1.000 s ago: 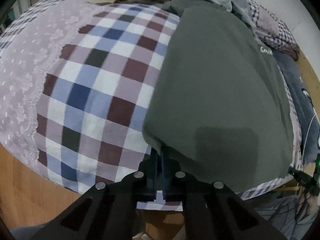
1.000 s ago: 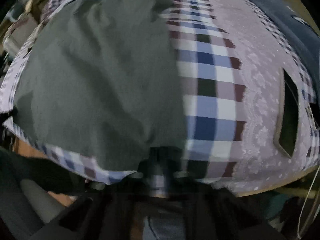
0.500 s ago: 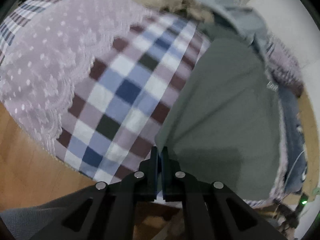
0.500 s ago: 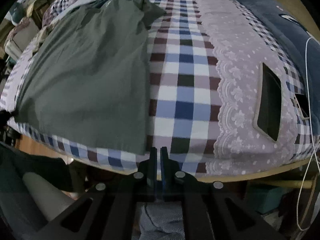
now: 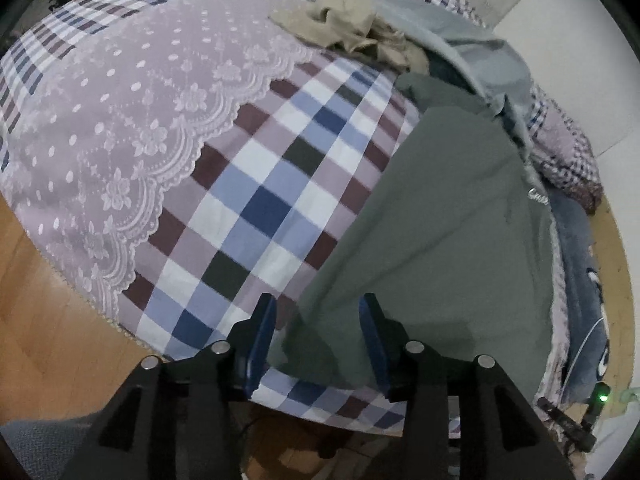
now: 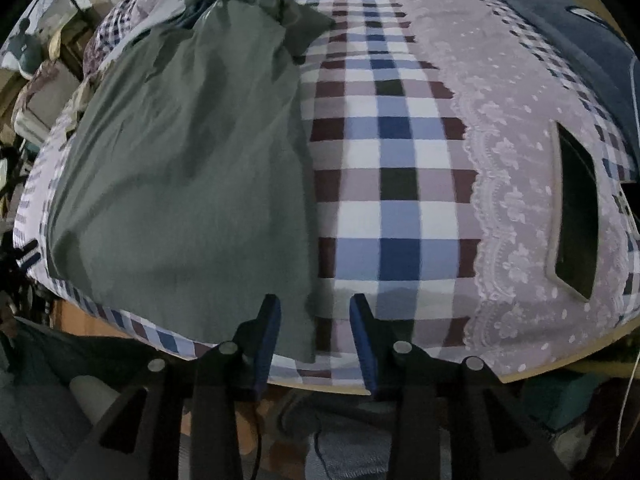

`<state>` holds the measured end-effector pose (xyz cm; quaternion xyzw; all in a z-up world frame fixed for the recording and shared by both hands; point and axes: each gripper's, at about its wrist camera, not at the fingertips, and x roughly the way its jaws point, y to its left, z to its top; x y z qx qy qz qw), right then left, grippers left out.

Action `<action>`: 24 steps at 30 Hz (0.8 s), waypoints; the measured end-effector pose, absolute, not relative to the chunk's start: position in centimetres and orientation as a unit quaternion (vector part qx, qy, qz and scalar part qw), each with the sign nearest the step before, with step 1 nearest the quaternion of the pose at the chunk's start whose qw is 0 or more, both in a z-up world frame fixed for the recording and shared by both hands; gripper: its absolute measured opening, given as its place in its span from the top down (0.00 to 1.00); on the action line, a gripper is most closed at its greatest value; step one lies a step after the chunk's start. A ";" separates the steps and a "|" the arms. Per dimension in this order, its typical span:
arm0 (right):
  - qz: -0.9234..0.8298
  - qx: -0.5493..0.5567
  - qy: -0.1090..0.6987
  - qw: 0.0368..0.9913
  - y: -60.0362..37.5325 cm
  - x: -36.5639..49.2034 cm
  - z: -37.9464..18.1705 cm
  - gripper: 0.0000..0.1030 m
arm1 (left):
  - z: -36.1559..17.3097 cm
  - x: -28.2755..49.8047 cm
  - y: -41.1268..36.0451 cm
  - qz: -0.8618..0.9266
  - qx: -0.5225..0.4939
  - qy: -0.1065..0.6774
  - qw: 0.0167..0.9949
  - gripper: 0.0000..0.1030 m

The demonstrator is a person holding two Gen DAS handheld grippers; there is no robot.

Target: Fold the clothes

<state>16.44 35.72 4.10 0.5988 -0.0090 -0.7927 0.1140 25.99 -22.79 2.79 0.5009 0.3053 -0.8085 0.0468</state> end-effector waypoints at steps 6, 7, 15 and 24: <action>-0.778 0.620 0.024 0.102 34.3 15.6 2.3 0.61 | 3.8 25.1 -22.1 -0.818 0.476 0.321 0.030 0.55; -0.777 0.621 0.028 0.099 34.1 15.6 2.2 0.62 | 4.1 25.1 -22.0 -0.820 0.473 0.321 0.025 0.55; -0.774 0.617 0.100 0.101 32.4 17.7 3.3 1.00 | 3.6 22.6 -21.3 -0.821 0.467 0.329 0.013 0.55; -0.767 0.621 0.120 0.103 32.2 18.2 5.6 0.93 | 5.0 22.2 -20.2 -0.833 0.443 0.331 -0.006 0.55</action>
